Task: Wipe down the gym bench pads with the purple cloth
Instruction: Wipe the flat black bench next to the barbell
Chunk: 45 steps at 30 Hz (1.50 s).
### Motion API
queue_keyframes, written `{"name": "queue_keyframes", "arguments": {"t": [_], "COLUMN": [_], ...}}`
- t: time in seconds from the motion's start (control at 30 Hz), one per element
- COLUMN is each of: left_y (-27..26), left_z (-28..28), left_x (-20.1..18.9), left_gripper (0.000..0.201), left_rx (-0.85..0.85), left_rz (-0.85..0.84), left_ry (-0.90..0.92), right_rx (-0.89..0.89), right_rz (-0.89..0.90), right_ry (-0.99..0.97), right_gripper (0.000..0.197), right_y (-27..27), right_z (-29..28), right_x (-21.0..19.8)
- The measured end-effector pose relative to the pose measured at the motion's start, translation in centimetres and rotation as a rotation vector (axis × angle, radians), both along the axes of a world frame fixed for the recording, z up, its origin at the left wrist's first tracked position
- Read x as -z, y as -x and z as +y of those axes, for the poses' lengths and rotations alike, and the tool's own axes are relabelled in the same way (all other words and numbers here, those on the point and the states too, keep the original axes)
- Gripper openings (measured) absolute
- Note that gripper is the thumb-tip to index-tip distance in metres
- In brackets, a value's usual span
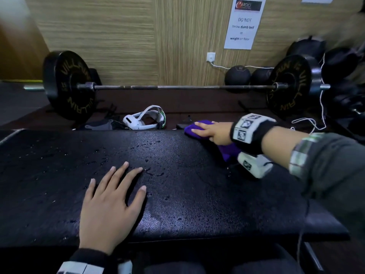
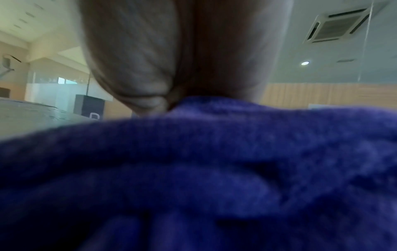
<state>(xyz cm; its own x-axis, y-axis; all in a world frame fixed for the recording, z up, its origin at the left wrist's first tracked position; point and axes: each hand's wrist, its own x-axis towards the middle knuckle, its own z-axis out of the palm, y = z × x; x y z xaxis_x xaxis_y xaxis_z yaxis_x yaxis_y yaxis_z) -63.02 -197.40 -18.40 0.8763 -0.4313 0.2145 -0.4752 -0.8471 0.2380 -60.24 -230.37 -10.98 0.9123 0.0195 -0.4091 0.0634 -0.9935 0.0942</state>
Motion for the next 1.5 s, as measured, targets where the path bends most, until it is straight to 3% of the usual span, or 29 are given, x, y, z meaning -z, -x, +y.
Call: {"name": "queue_keyframes", "arguments": {"t": [0.1,0.23,0.33,0.43,0.53,0.63,0.7,0.77,0.9,0.97,1.1,1.2,1.37,1.5], "left_y": [0.1,0.2,0.1,0.0,0.0,-0.1,0.0,0.0,0.0,0.0,0.1,0.1,0.0,-0.1], "left_z": [0.1,0.1,0.1,0.0,0.1,0.2,0.3,0.3,0.2,0.1,0.1,0.2,0.3,0.2], "left_x": [0.0,0.0,0.1,0.1,0.1,0.2,0.2,0.3,0.4,0.4,0.3,0.3,0.3,0.2], "left_gripper": [0.055,0.055,0.055,0.056,0.055,0.055,0.054,0.054,0.054,0.054,0.055,0.055,0.056,0.056], "left_rx": [-0.001,0.0,-0.003,-0.002,0.001,0.004,0.007,0.009,0.004,0.003,0.011,0.01,0.016,0.017], "left_rz": [-0.008,-0.017,-0.013,-0.006,-0.005,-0.008,-0.015,-0.024,-0.035,-0.039,-0.034,-0.028,-0.025,-0.027], "left_ry": [0.008,0.014,0.017,0.014,0.024,0.035,0.037,0.034,0.023,0.023,0.024,0.017,0.028,0.015], "right_rx": [-0.121,-0.263,-0.145,-0.05,-0.092,-0.295,-0.503,-0.593,-0.398,-0.298,-0.242,-0.277,-0.581,-0.41], "right_rz": [0.004,0.017,0.023,0.019,0.043,0.035,-0.012,0.02,0.069,0.025,-0.022,0.002,-0.031,0.08], "right_ry": [-0.038,-0.229,-0.324,-0.206,-0.134,-0.211,-0.275,-0.401,-0.589,-0.526,-0.286,-0.245,-0.371,-0.572], "right_gripper": [0.069,0.066,0.065,0.065,0.066,0.065,0.072,0.077,0.069,0.057,0.063,0.067,0.079,0.076], "right_y": [0.3,5.0,8.0,7.0,4.7,5.9,9.1,13.0,16.1,14.1,8.7,6.5,12.8,17.2], "right_z": [2.8,2.9,1.3,1.8,4.3,6.8,7.7,7.0,2.3,0.6,1.4,4.7,7.1,2.8], "right_x": [0.6,0.9,0.3,-0.2,0.4,2.0,2.8,2.8,1.3,0.7,0.9,2.3,3.3,1.4]}}
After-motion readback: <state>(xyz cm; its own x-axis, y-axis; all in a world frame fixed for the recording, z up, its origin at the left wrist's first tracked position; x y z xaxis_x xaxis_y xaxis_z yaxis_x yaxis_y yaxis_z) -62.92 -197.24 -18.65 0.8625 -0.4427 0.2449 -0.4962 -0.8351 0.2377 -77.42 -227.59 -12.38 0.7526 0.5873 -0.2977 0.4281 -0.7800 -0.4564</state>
